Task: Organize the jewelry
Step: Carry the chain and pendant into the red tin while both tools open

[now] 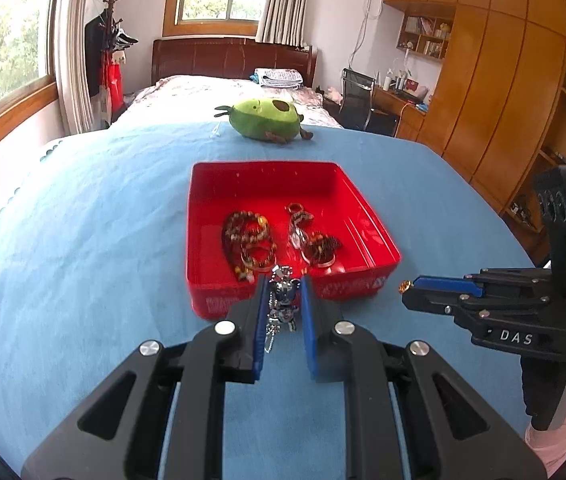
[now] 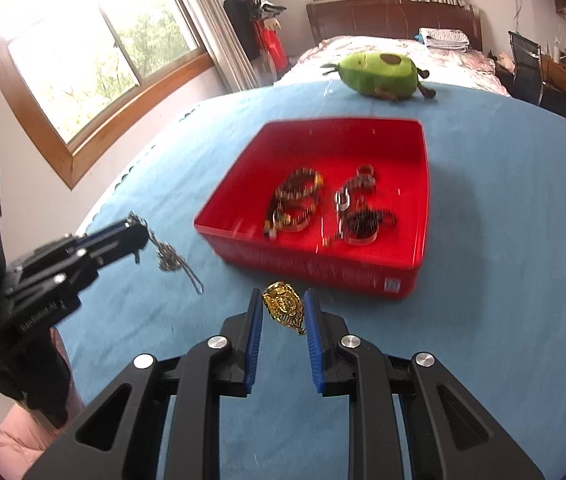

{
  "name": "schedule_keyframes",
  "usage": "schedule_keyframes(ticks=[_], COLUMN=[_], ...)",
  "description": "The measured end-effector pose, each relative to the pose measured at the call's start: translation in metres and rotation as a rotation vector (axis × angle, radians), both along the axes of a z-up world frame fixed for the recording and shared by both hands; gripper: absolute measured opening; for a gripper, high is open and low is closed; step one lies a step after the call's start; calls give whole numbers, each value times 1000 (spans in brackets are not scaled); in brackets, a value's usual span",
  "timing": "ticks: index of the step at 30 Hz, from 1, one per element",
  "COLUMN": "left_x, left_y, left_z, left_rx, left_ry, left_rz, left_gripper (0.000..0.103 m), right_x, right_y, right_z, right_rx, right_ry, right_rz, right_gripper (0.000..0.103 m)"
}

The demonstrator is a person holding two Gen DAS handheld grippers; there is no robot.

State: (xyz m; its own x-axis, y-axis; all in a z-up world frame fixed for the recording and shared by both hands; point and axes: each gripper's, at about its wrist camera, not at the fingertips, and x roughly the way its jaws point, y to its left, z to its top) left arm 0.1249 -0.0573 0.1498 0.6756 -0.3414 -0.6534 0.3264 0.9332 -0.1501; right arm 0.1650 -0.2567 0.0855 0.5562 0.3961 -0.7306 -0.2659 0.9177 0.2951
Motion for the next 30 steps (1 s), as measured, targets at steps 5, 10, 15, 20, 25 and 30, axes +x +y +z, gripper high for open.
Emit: schedule_keyframes(ticks=[5,10,15,20,25,30], left_x=[31,70,122,167,203,229], left_y=[-3,-12,-25,-31,-38,-47], left_z=[12,20,-2,-34,-58,-71], left_rx=[-18,-33,-26,-13,-7,12], left_ry=[-17,-35,15,86,128,182], left_rz=[5,11,13,28,32,26], left_gripper=[14,14,14,14,14,18], right_x=[39,81,122,159,192,220], right_y=[-2,-3,-3,-6,-8,-2], right_z=[12,11,-11,-44,-63,-75], right_rx=[9,21,16,14,7,-16], right_ry=[-15,-4,48,115,153,200], right_rz=[-28,-54,-73,-100,-129,-131], right_gripper=[21,21,21,21,21,24])
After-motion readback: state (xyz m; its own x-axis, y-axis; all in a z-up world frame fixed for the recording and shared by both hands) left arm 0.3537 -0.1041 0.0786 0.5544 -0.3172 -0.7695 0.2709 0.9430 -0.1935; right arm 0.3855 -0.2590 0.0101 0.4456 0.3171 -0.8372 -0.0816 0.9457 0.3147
